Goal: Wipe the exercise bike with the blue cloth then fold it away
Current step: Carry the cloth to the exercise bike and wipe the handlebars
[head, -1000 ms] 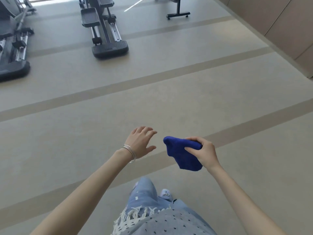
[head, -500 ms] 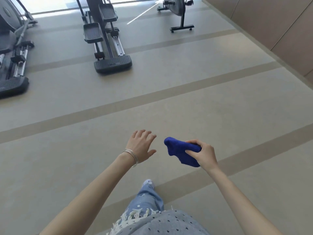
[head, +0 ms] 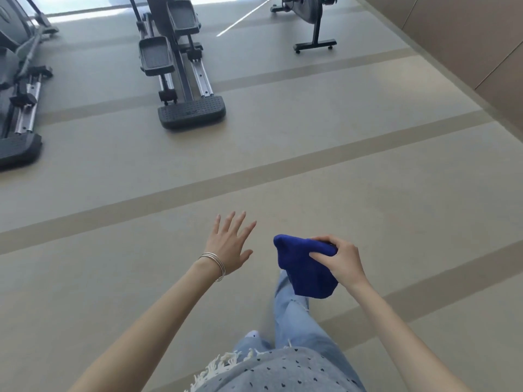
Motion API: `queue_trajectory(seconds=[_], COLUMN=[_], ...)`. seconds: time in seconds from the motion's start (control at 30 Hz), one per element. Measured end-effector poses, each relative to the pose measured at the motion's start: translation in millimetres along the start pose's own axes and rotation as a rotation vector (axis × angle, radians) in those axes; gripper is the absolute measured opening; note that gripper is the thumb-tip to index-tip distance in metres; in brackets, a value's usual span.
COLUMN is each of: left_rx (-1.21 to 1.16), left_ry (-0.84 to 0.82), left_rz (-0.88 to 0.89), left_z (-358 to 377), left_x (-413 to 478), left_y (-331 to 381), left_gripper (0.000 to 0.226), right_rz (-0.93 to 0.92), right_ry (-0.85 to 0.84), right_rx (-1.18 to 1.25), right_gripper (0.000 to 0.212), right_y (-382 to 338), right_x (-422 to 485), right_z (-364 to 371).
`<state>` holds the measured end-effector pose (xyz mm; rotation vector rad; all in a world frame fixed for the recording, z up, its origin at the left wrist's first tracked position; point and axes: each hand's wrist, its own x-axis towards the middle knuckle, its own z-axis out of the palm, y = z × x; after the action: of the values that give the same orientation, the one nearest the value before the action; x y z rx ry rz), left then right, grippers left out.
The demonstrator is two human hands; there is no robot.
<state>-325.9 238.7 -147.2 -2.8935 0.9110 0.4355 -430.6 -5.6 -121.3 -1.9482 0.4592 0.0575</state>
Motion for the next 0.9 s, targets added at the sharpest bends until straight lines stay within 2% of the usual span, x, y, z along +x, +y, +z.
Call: queue_trajectory(seconds=[0.2, 0.53, 0.9], left_rx=[-0.026, -0.033, -0.011], left_ry=[0.052, 0.033, -0.009], left_rz=[-0.049, -0.143, -0.083], left_z=[-36, -92, -119], left_x=[94, 248, 381], left_y=[-14, -24, -58], left_gripper=[0.069, 0.072, 0.073], right_rz=[-0.032, -0.053, 0.037], right_ry=[-0.045, -0.028, -0.016], right_rx=[-0.017, 0.000, -0.002], right_gripper=[0.031, 0.029, 0.027], right_y=[-17, -54, -61], right_x=[112, 285, 405], right_z=[-23, -86, -105])
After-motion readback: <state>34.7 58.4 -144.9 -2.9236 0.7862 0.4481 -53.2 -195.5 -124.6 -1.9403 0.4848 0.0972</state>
